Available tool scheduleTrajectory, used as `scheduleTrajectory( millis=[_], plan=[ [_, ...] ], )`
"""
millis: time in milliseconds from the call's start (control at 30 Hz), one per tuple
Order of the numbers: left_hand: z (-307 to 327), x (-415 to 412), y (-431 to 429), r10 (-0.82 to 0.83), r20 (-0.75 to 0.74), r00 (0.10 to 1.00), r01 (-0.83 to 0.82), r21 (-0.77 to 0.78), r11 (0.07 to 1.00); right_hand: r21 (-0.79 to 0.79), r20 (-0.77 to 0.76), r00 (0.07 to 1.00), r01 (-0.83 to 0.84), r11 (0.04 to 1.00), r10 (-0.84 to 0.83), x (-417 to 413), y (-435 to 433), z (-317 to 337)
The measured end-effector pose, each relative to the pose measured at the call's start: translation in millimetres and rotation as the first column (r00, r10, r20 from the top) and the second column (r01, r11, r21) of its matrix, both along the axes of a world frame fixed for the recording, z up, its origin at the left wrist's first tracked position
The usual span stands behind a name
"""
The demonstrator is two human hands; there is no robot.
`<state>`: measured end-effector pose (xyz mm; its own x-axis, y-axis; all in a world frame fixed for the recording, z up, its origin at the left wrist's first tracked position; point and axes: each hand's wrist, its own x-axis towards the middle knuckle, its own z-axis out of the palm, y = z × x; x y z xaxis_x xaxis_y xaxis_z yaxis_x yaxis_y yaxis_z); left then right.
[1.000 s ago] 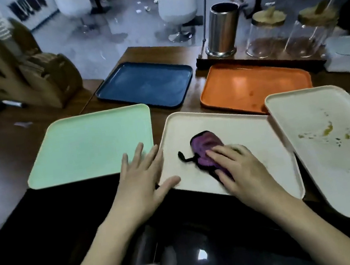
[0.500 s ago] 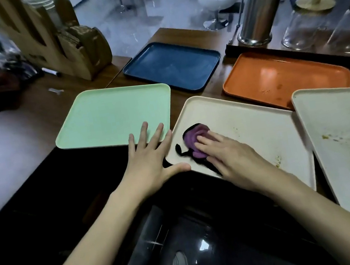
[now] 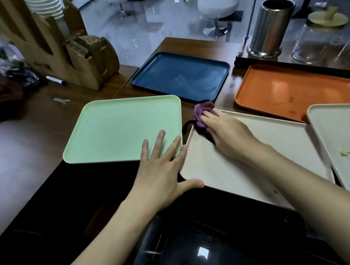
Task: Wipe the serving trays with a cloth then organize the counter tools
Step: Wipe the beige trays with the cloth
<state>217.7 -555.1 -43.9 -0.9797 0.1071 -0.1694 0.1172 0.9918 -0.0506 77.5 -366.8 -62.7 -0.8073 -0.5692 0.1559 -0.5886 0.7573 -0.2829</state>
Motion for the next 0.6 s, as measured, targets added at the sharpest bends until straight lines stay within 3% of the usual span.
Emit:
scheduleTrajectory(
  millis=[233, 333, 467, 600],
  plan=[
    [-10, 0, -1, -0.025, -0.056, 0.998, 0.025, 0.003, 1.000, -0.062, 0.097, 0.970, -0.218, 0.974, 0.224, 74, 3, 14],
    [-12, 2, -2, -0.064, -0.092, 0.994, 0.069, 0.054, 0.996, -0.071, 0.131, 0.964, -0.225, 0.972, 0.233, 97, 10, 11],
    [-20, 2, -4, -0.106, -0.120, 0.987, 0.112, 0.052, 0.992, -0.070, -0.044, 0.967, -0.252, 0.965, 0.249, 106, 11, 14],
    [-21, -8, -8, -0.199, -0.135, 0.971, 0.214, 0.110, 0.970, -0.037, -0.048, 0.971, -0.235, 0.971, 0.233, 107, 10, 8]
  ],
)
